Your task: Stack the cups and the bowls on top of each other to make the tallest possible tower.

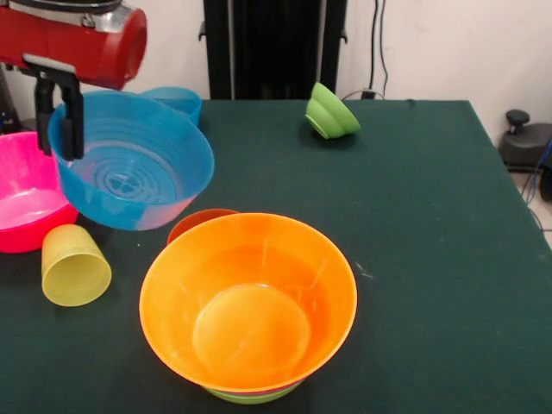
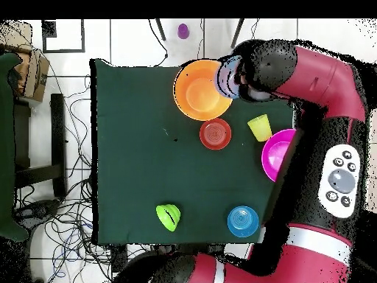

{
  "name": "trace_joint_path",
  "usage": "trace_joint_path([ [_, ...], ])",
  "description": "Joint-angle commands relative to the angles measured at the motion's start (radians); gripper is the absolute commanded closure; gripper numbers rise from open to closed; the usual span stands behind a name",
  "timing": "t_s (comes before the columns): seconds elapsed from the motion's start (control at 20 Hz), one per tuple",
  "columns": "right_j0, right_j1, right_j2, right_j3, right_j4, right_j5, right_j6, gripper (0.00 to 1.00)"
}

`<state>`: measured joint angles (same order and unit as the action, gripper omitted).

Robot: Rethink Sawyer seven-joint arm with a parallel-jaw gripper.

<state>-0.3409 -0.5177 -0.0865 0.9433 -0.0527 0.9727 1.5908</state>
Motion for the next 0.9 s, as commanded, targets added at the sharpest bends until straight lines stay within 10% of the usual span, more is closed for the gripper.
trace_joint_path([
  [0.05, 0.022, 0.063, 0.032, -0.001, 0.003, 0.058, 0.154, 1.0],
  [0.9, 0.078, 0.088, -0.014, -0.031, -0.012, 0.071, 0.193, 1.0],
])
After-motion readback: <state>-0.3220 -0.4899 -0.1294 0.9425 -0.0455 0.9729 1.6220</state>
